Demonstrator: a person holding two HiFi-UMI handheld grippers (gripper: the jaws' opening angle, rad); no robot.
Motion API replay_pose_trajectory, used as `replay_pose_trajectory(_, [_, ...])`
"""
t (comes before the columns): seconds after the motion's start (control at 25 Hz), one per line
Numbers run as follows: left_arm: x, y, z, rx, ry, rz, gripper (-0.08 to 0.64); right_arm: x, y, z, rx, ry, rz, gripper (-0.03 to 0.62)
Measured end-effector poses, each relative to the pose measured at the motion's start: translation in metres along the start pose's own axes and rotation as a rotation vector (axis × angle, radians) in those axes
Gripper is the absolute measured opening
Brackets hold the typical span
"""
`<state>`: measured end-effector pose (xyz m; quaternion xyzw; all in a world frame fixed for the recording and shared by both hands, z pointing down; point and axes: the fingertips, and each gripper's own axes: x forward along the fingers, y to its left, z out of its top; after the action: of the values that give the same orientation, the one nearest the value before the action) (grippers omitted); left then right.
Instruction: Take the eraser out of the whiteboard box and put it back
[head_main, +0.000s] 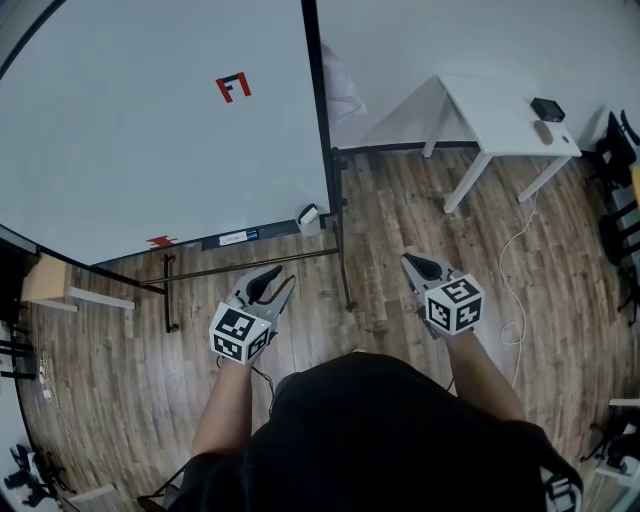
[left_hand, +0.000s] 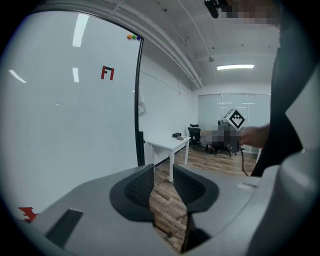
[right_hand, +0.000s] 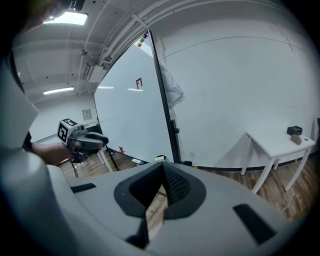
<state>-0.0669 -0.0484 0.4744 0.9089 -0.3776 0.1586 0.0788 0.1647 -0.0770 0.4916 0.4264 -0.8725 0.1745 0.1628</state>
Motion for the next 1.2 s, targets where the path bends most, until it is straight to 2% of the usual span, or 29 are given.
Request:
replay_pose_trajectory(0.4, [0.016, -0.001, -0.002, -0.011, 0.01, 0.011, 0.127, 0.013, -0.012, -0.001, -0.022, 0.026, 0.036, -0.006])
replay_pose_trajectory(0.72, [0.011, 0.013, 0.002, -0.013, -0.013, 0.05, 0.127, 0.024, -0.01, 0.001, -0.027, 0.039, 0.053, -0.005])
replay_pose_trajectory(1.2, [0.04, 0.037, 0.002, -0.006, -0.002, 0.003, 0.129, 0.045, -0.025, 0.008, -0.007, 0.051, 0.013, -0.006])
